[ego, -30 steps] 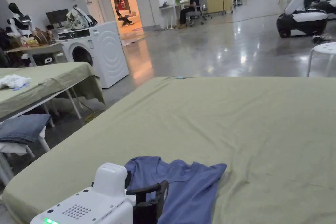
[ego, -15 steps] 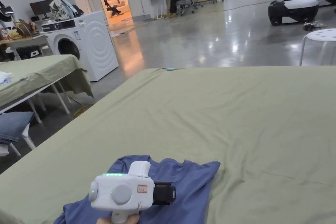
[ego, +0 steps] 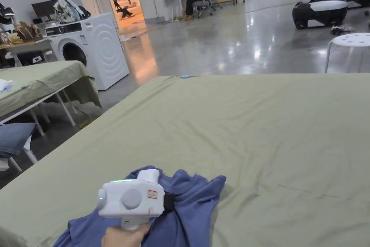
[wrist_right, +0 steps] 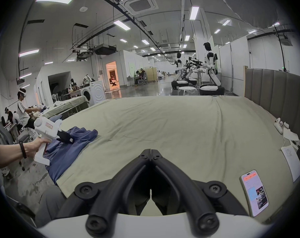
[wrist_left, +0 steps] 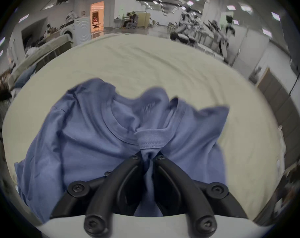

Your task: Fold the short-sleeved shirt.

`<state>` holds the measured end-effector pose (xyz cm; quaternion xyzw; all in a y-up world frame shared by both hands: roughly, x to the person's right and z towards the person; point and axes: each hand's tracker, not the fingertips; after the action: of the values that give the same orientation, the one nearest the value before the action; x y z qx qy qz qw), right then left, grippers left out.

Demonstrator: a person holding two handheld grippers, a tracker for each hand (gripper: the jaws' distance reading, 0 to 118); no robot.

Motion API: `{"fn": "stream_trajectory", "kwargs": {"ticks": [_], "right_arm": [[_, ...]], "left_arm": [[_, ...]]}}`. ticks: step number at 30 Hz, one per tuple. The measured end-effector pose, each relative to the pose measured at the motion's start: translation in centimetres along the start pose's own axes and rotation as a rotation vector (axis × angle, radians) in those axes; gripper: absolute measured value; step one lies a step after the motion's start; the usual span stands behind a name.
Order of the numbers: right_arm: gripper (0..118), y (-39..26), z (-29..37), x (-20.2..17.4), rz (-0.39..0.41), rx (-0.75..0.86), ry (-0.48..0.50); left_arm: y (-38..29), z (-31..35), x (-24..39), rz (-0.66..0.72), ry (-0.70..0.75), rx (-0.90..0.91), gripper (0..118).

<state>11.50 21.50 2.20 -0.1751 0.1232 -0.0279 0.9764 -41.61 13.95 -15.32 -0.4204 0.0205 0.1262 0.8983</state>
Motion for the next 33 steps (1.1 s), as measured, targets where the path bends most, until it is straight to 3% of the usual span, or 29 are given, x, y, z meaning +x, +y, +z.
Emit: {"fn": "stream_trajectory", "kwargs": {"ticks": [1, 6, 9, 13, 18, 23, 28, 31, 33], "right_arm": [[0, 0.1, 0.3, 0.2, -0.005, 0.006, -0.002], [0, 0.0, 1.8, 1.6, -0.029, 0.024, -0.014], [0, -0.1, 2.4, 2.5, -0.064, 0.041, -0.021], [0, -0.2, 3.0, 3.6, -0.093, 0.044, -0.054], [0, -0.5, 4.0, 4.7, -0.109, 0.049, -0.101], [0, -1.0, 5.4, 5.9, -0.110, 0.042, -0.152], [0, -1.4, 7.5, 7.1, -0.113, 0.038, -0.211], [0, -1.8, 9.0, 8.0, -0.108, 0.035, -0.257], [0, -2.0, 9.8, 8.6, -0.112, 0.026, -0.287]], "left_arm": [[1.0, 1.5, -0.5, 0.050, -0.017, 0.046, 7], [8.7, 10.3, -0.8, 0.000, 0.067, 0.250, 7], [14.2, 15.1, 0.5, 0.036, 0.035, 0.364, 7], [20.9, 18.6, 6.2, -0.158, 0.106, 0.456, 7], [23.1, 16.6, 16.8, -0.339, 0.009, 0.451, 7], [17.2, 8.9, 27.6, -0.445, -0.269, 0.357, 7], [4.8, 1.3, 38.0, -0.506, -0.582, 0.122, 7], [-3.9, -1.2, 41.5, -0.468, -0.789, -0.043, 7], [-9.4, -1.4, 43.3, -0.508, -0.837, -0.126, 7]]}}
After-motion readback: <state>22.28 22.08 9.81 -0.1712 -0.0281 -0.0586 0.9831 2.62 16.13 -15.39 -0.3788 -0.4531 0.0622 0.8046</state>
